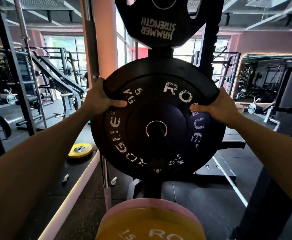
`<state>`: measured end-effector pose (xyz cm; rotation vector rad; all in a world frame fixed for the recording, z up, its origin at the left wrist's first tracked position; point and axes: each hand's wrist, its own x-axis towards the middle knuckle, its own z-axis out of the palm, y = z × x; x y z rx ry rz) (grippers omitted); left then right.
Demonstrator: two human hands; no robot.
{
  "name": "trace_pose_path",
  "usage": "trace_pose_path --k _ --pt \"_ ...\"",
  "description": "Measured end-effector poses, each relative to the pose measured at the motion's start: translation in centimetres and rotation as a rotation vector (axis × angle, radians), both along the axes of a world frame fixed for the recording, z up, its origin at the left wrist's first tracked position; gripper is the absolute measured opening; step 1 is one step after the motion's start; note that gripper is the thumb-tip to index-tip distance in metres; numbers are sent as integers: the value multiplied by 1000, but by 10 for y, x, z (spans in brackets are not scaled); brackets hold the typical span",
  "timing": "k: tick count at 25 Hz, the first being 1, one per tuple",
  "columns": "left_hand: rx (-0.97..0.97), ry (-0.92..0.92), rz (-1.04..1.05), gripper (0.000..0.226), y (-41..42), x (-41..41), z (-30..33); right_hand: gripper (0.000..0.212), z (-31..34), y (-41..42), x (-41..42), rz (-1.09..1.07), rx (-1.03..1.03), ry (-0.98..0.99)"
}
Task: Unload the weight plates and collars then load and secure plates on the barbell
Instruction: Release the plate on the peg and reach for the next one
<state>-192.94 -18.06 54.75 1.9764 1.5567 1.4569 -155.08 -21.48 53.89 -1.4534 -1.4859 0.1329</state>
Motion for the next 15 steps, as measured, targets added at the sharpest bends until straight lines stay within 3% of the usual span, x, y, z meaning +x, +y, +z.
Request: trace_pose_path --k 5,15 --pt "-9 -1 -15 104 19 -4 -2 85 2 18 4 20 17 -56" --pt "13 -35 21 93 6 0 -9 93 -2 4 -2 -6 21 -10"
